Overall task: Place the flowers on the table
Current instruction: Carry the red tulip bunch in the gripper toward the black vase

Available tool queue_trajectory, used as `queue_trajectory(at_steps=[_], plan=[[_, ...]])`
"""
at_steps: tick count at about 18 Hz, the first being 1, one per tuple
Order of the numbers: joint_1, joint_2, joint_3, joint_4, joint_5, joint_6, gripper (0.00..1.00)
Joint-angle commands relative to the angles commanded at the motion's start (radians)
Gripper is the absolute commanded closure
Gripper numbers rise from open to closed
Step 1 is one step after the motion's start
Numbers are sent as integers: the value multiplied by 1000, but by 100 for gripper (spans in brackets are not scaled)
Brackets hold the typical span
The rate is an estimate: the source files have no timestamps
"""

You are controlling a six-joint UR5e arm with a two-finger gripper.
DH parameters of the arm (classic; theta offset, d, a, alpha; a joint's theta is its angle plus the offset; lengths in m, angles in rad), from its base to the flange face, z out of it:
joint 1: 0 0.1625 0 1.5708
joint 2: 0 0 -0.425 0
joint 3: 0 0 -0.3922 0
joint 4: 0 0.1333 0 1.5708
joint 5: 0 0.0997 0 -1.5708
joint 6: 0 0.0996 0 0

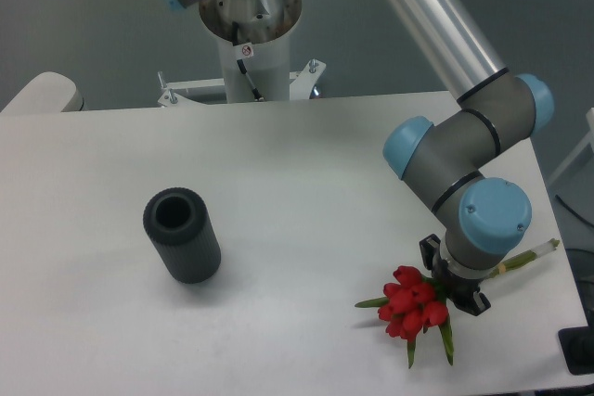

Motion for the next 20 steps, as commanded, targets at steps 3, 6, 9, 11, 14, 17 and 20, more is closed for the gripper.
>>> queue_trajectory(at_steps=[3, 6, 9, 11, 14, 17, 20], plan=[[-2, 2, -3, 2, 2, 2, 100], [-6, 6, -6, -3, 3, 0, 100], [-14, 60, -76, -18, 5, -20, 100], [-15, 106, -150, -21, 5, -40, 100], [-18, 182, -259, -21, 0, -113, 100], [-44, 236, -333, -20, -6, -228, 100], [-64, 284, -397, -15, -12, -391, 100]])
